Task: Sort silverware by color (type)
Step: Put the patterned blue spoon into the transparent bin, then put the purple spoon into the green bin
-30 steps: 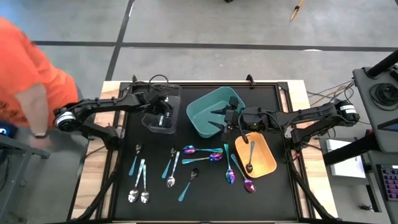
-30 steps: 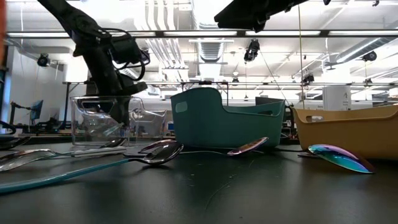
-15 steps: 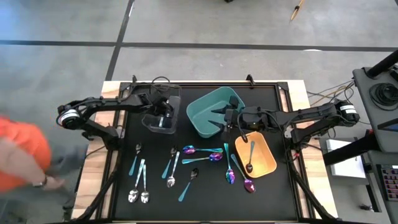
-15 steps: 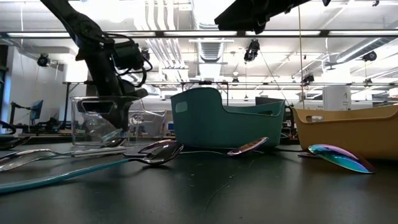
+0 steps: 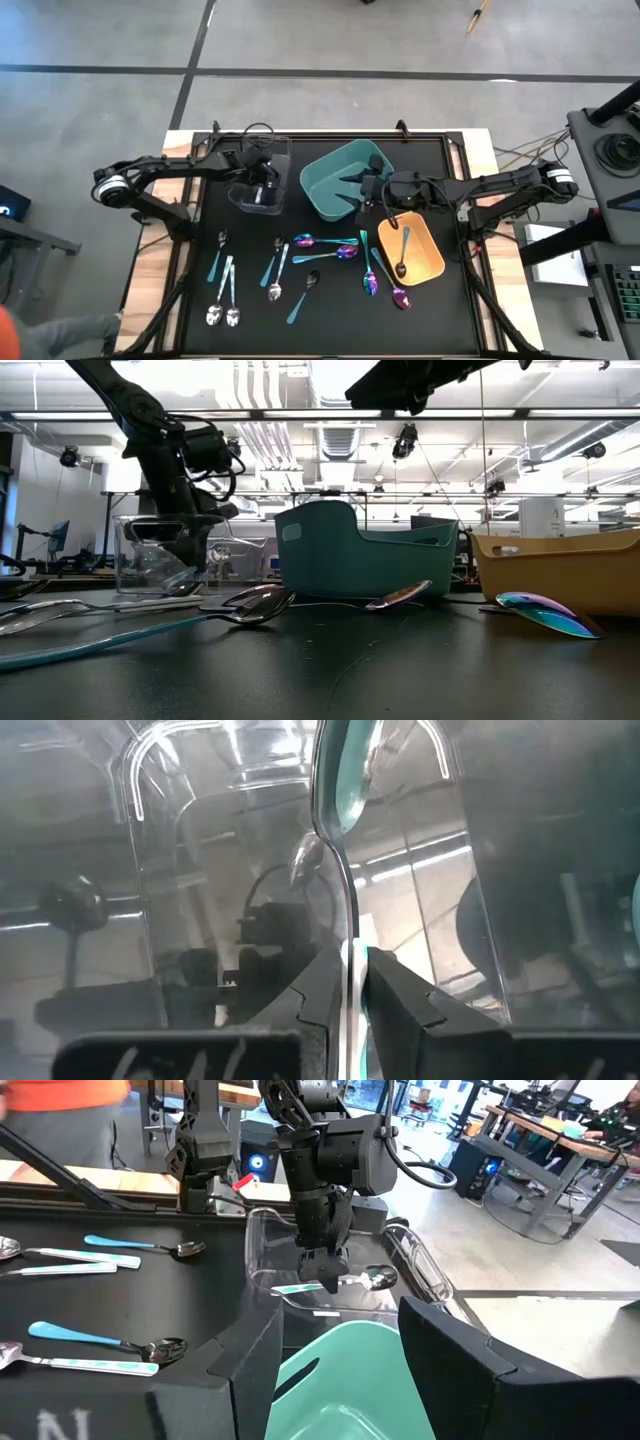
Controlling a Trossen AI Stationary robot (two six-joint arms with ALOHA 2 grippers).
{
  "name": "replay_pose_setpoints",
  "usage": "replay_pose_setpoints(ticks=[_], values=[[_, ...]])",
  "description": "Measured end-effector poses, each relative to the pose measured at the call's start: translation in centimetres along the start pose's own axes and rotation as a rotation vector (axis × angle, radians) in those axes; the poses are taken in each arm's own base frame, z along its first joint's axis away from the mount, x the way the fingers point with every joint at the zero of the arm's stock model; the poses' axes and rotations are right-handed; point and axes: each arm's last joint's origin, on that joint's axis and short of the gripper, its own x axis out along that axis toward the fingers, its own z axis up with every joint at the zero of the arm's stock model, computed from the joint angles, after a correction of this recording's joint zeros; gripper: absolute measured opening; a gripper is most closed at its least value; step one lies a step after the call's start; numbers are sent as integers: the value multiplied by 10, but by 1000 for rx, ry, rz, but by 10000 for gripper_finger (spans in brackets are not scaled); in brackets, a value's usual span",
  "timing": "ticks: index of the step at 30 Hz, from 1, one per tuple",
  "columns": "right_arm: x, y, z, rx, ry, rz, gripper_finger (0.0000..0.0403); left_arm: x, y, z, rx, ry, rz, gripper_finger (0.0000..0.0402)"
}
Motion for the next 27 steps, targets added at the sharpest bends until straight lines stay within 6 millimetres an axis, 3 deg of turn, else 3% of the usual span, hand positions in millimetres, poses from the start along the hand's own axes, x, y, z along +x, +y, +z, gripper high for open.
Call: replay_pose_setpoints(ticks=[6, 14, 21, 27], values=[[0, -1, 0, 1, 1, -2, 192, 0, 0, 0, 17, -2, -1, 42], [0, -1, -1, -1, 8, -3, 192, -2, 0, 1, 14, -16, -10, 98], [0, -1, -1, 24, 9, -3, 192, -27, -2, 6, 55, -107, -87, 126], [0, -1, -2, 71, 15, -1, 192, -60, -18, -2, 148, -208, -227, 127]])
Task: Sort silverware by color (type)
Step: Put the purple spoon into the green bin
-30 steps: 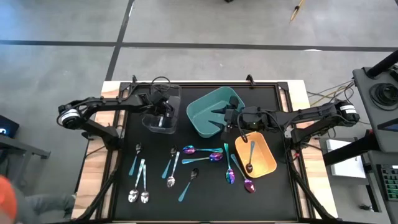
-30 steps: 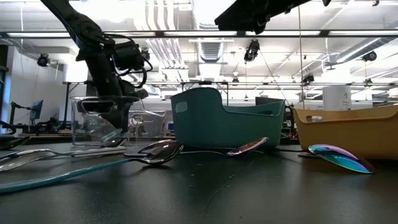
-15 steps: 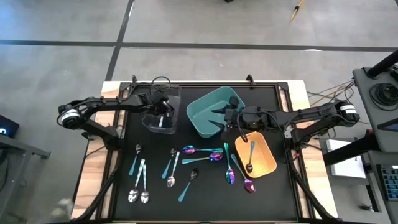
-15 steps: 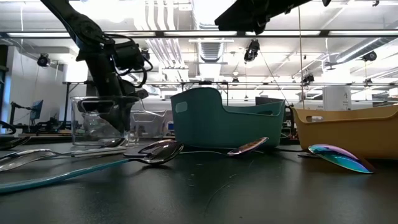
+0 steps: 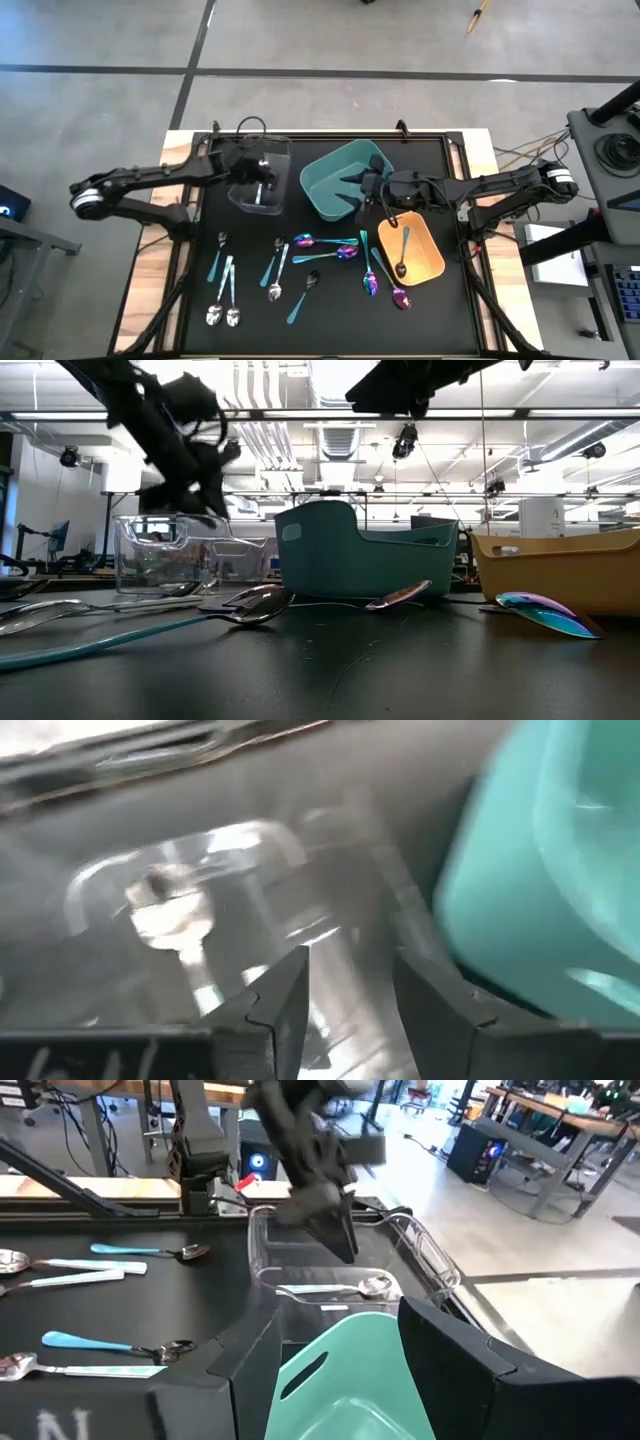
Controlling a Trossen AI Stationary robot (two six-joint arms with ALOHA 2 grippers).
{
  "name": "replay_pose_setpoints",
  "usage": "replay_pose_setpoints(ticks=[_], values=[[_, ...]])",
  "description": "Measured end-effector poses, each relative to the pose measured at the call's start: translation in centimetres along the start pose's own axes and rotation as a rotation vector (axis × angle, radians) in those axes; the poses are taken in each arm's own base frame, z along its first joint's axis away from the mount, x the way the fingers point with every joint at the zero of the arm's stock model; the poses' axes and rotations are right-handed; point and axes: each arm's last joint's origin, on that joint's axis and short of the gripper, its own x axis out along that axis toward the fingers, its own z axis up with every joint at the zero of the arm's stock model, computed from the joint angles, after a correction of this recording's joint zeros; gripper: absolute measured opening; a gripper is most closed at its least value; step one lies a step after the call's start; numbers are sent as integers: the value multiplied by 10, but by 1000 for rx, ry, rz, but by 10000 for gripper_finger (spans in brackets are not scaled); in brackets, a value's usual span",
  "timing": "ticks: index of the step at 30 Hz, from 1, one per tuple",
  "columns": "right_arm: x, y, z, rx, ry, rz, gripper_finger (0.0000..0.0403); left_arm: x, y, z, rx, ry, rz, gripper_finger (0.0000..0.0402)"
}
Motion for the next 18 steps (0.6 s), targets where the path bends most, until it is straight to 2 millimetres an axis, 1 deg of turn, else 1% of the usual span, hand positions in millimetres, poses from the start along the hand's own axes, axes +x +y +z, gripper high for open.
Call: replay_pose_setpoints(ticks=[4, 9, 13, 18], values=[[0, 0, -1, 66, 11, 3, 192, -20, -25, -12, 61, -58, -81, 124], [-2, 6, -6, 171, 68, 41, 192, -44, -54, -37, 116, -85, -181, 123], [-5, 18, -9, 224, 115, 178, 192, -61, -73, -60, 196, -90, -257, 123], [-7, 36, -9, 268, 127, 249, 192, -77, -88, -84, 320, -109, -309, 123]])
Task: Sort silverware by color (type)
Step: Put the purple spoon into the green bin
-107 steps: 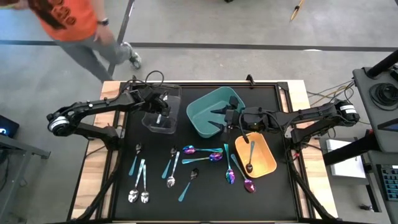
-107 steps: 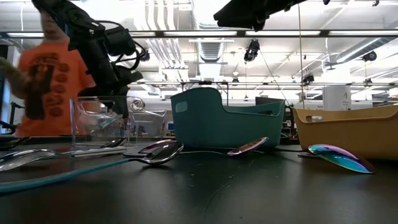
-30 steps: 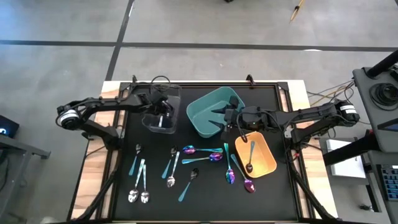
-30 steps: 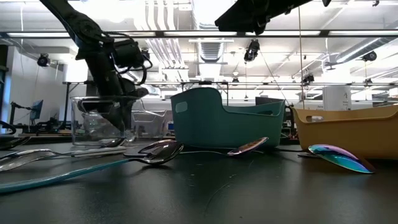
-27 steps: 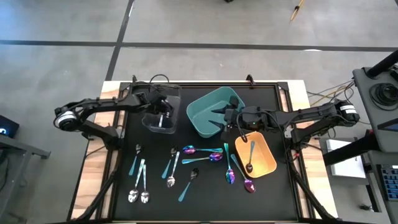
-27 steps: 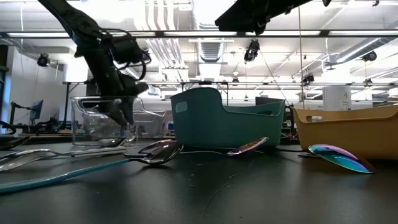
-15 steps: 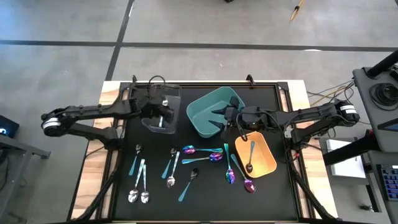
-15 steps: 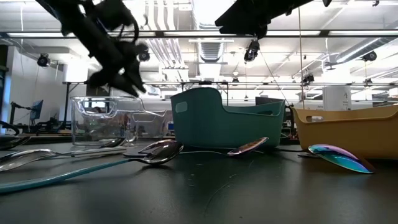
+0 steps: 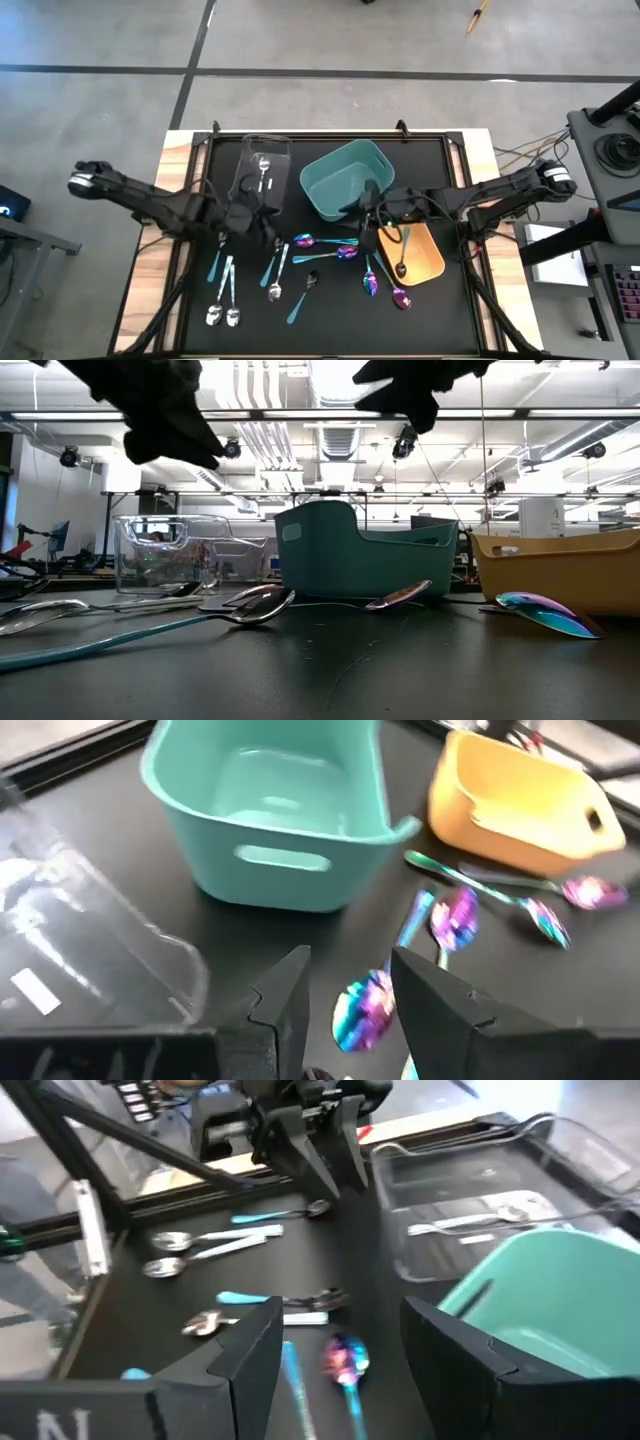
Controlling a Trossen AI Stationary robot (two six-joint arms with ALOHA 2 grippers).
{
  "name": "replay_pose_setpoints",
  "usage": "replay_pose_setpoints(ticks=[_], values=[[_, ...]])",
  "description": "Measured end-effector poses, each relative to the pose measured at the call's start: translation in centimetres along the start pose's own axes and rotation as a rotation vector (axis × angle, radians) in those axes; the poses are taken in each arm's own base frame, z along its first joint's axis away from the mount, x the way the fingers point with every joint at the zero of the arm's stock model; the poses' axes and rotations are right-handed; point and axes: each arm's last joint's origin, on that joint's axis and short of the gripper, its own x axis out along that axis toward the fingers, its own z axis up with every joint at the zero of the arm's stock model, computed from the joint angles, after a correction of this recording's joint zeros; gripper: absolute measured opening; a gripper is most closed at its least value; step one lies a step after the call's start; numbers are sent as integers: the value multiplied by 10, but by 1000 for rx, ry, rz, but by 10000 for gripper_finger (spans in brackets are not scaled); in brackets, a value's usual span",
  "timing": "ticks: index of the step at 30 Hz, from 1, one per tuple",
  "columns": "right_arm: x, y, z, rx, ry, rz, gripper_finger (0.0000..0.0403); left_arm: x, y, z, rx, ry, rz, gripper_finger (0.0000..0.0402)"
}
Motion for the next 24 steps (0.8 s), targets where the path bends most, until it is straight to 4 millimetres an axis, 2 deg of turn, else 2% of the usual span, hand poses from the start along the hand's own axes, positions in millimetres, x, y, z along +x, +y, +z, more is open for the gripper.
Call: replay_pose_setpoints(ticks=[6, 13, 17, 24], values=[[6, 15, 16, 44, -31, 38, 192, -10, -16, -12, 69, -43, 6, 123], [32, 29, 30, 32, 26, 34, 192, -14, -22, -19, 86, -49, -7, 123], [50, 33, 31, 0, 170, -10, 192, -17, -27, -23, 89, -38, -31, 123], [70, 38, 31, -47, 425, -92, 192, -27, -36, -32, 93, -37, -75, 123]])
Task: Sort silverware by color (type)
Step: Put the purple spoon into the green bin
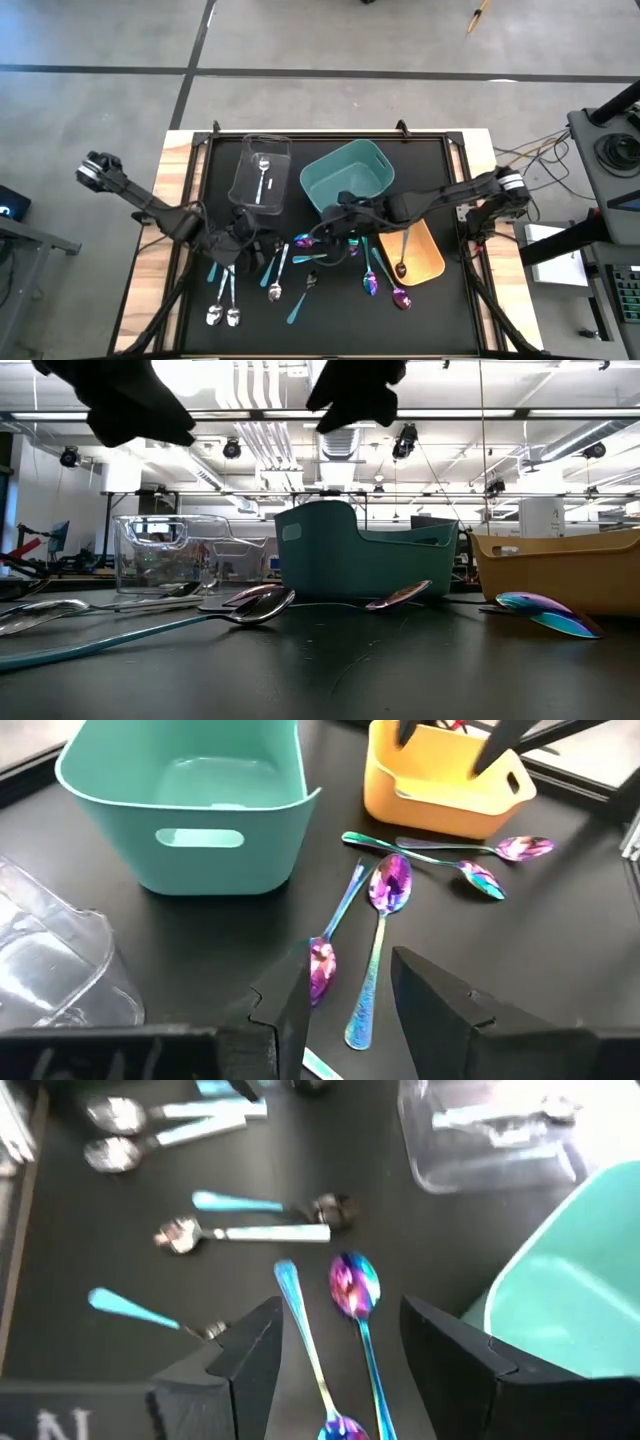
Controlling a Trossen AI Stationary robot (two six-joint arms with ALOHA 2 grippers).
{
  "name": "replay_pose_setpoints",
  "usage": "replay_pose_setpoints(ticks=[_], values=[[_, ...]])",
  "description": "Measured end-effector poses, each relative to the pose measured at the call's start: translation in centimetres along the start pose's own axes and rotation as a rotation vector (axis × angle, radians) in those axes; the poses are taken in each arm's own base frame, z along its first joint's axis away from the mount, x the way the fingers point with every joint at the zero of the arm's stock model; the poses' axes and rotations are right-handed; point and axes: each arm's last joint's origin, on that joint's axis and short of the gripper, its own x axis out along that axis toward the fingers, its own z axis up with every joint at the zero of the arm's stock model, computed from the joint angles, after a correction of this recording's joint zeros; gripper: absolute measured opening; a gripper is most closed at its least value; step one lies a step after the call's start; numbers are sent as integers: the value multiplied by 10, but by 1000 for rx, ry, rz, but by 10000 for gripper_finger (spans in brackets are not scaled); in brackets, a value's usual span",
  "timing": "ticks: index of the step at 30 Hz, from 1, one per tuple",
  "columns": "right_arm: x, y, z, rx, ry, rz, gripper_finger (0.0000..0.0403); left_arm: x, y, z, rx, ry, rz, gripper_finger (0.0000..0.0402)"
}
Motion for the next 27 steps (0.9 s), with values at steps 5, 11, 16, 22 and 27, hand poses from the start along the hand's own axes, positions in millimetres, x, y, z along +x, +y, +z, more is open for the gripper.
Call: replay_pose_setpoints(ticks=[5, 11, 16, 22, 27], values=[[11, 3, -4, -39, 95, -26, 191, -9, -8, -6, 3, -33, -12, 123], [22, 13, -22, -175, 215, -33, 191, -20, -17, -14, 14, -69, -26, 123], [32, 25, -34, -285, 275, -19, 191, -23, -20, -16, 20, -88, -29, 123], [45, 36, -47, -371, 330, -9, 191, -14, -26, -24, 49, -73, -15, 123], [44, 41, -51, -399, 354, -3, 191, 0, -38, -33, 116, -80, -19, 123]])
